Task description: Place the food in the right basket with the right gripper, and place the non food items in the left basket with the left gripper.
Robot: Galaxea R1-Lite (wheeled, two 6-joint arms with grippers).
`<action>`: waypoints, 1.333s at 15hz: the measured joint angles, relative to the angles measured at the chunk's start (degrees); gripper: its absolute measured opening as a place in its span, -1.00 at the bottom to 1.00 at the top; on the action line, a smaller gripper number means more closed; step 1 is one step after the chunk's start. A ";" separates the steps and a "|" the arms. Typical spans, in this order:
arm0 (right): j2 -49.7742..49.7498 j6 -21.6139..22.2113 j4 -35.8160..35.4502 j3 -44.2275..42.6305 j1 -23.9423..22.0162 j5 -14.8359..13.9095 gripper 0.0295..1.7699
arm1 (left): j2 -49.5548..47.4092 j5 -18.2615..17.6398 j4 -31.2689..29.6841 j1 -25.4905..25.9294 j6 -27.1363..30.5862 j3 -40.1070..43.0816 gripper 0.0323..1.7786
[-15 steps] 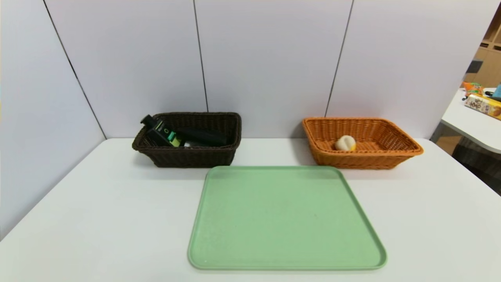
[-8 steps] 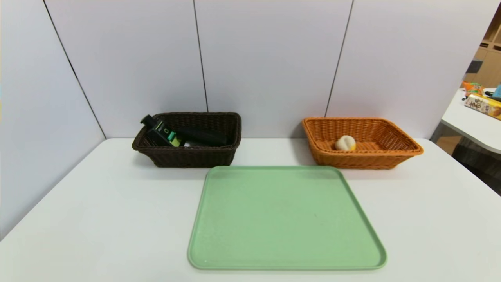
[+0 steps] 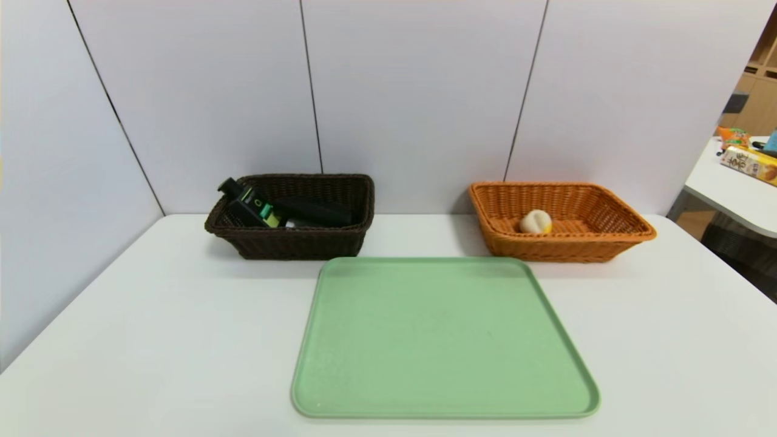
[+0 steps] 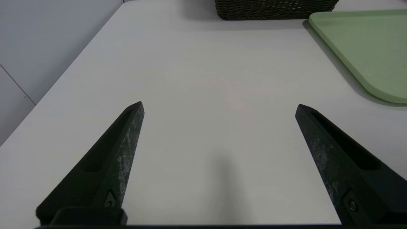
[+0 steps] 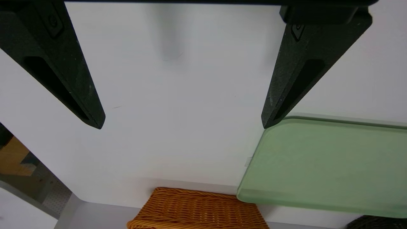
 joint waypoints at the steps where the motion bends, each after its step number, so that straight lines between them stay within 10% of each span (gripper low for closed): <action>1: 0.00 1.68 -0.09 0.00 0.00 -0.24 0.92 | 0.02 0.05 -0.06 -0.02 -0.52 0.00 0.90; 20: 0.05 5.41 -0.39 0.02 0.11 -2.29 0.92 | 0.07 0.10 -0.20 -0.02 -1.00 0.00 0.90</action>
